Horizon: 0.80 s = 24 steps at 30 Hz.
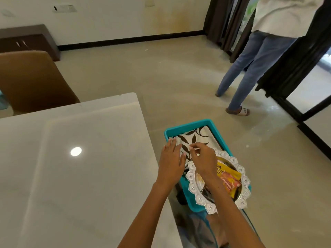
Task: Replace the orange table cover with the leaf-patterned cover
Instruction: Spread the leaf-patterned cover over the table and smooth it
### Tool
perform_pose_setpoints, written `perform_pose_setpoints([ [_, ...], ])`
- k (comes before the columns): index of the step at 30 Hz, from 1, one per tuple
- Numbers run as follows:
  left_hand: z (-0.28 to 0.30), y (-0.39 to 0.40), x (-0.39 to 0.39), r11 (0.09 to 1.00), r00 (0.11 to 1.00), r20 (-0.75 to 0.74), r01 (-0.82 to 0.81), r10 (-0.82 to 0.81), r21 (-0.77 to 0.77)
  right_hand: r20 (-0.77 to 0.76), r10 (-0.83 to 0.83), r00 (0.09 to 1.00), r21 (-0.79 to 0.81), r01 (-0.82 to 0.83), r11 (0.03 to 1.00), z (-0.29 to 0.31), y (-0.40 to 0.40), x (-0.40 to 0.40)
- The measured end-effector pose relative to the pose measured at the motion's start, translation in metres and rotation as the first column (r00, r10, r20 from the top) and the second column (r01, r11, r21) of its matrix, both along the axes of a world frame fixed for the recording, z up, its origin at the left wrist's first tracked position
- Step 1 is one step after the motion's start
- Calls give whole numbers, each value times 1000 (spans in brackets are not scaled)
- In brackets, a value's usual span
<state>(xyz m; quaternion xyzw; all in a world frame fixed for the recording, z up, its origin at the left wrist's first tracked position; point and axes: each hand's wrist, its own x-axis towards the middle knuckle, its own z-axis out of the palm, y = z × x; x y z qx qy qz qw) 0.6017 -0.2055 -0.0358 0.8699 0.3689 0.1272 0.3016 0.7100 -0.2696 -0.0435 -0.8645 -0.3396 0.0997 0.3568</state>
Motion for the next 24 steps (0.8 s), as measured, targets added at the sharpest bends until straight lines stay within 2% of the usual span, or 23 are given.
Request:
perform_pose_setpoints([
  [7, -61, 57, 74, 999, 996, -93, -6, 1, -53, 2, 6, 1000, -92, -6, 996, -68, 59, 92],
  [13, -122, 93, 132, 999, 986, -165, -23, 15, -46, 23, 115, 993, -308, -102, 946, -147, 110, 162],
  [19, -178, 111, 155, 1000, 964, -264, -19, 19, 2, 11, 401, 916, -497, -343, 797, -222, 142, 188],
  [24, -217, 113, 151, 993, 908, -409, -56, 95, 107, -35, 665, 746, -522, -581, 624, -269, 166, 183],
])
